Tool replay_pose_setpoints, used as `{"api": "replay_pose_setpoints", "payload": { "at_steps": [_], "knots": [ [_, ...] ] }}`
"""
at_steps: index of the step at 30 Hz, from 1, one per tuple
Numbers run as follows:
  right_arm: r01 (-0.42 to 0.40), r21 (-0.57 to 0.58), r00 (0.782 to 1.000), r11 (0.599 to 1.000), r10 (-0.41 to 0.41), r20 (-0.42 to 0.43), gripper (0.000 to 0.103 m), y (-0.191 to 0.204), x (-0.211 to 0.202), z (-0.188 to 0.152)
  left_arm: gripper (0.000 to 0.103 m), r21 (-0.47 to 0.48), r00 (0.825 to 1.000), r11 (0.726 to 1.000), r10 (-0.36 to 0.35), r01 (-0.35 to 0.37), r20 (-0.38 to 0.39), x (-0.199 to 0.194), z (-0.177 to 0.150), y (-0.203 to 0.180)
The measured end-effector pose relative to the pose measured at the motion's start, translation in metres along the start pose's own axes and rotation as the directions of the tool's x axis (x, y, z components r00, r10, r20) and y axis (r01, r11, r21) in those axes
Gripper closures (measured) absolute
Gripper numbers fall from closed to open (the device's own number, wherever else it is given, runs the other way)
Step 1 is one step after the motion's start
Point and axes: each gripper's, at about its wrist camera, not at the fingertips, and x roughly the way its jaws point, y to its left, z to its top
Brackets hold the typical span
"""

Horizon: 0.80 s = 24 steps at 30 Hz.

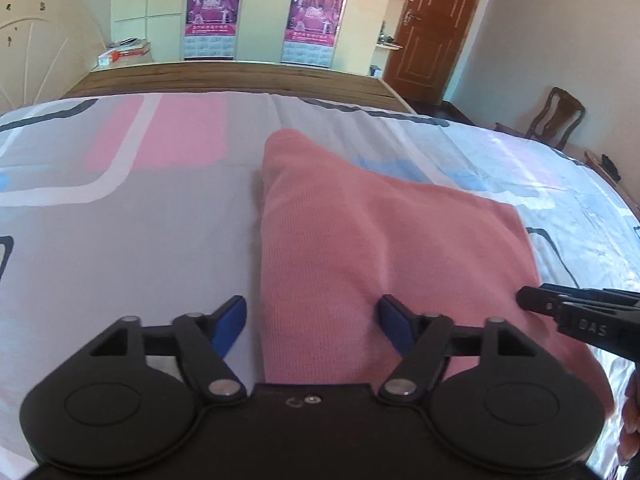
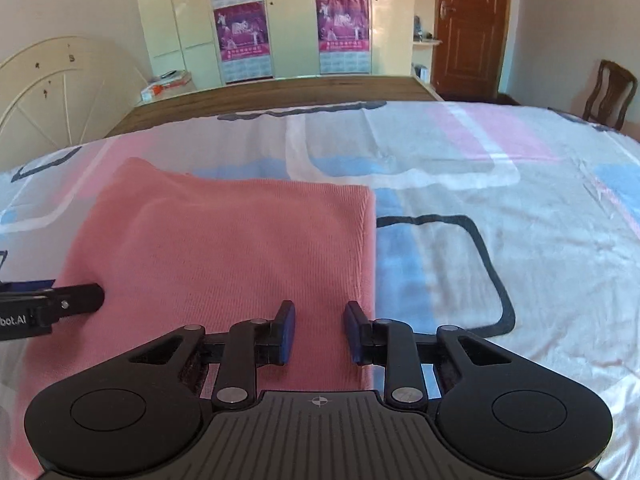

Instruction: Fold small clothes

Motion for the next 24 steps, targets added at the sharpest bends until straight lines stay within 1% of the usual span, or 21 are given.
{"api": "replay_pose_setpoints", "payload": {
  "at_steps": [2,4,6,7,8,10,13,15,18,22,24],
  "knots": [
    [-0.022,-0.015,1.000,1.000,0.022,0.005,0.075,-0.002,-0.003,0.001,0.022,-0.012,1.000,1.000,0.004,-0.004,-0.009,-0.001,0.002,0.003],
    [-0.046,-0.003,0.999,0.999,0.046,0.018,0.074,-0.007,-0.009,0.002,0.020,-0.019,1.000,1.000,0.006,-0.006,-0.012,-0.002,0.003,0.004],
    [-0.049,-0.003,0.998,0.999,0.049,0.029,0.073,-0.011,-0.013,0.004,0.017,-0.023,1.000,1.000,0.011,-0.011,-0.012,-0.004,0.005,0.004],
    [-0.055,-0.001,0.998,0.999,0.055,0.032,0.066,-0.013,-0.015,0.005,0.017,-0.026,1.000,1.000,0.014,-0.014,-0.014,-0.004,0.005,0.004],
    [-0.065,0.009,0.997,0.998,0.064,0.031,0.051,-0.016,-0.015,0.007,0.016,-0.031,1.000,0.999,0.013,-0.013,-0.017,-0.005,0.006,0.005],
    [-0.088,0.042,0.996,0.995,0.088,0.019,0.037,-0.024,-0.013,0.009,0.016,-0.045,1.000,0.999,0.000,-0.002,-0.031,-0.003,0.007,0.007],
    [-0.104,0.078,0.995,0.992,0.104,0.001,0.037,-0.036,-0.009,0.009,0.016,-0.065,0.998,0.997,-0.032,0.028,-0.052,0.001,0.008,0.010],
    [-0.141,0.124,0.989,0.982,0.146,-0.026,0.037,-0.045,-0.004,0.008,0.016,-0.070,0.997,0.997,-0.045,0.042,-0.056,0.005,0.007,0.011],
    [-0.200,0.194,0.974,0.960,0.216,-0.065,0.037,-0.055,0.006,0.005,0.016,-0.085,0.995,0.994,-0.078,0.072,-0.070,0.010,0.006,0.012],
    [-0.248,0.237,0.962,0.939,0.267,-0.053,0.037,-0.060,0.010,0.004,0.015,-0.121,0.987,0.986,-0.129,0.116,-0.099,0.019,0.004,0.014],
    [-0.275,0.262,0.954,0.925,0.297,-0.047,0.037,-0.060,0.011,0.005,0.018,-0.132,0.983,0.982,-0.147,0.133,-0.107,0.021,0.005,0.013]
  ]
}}
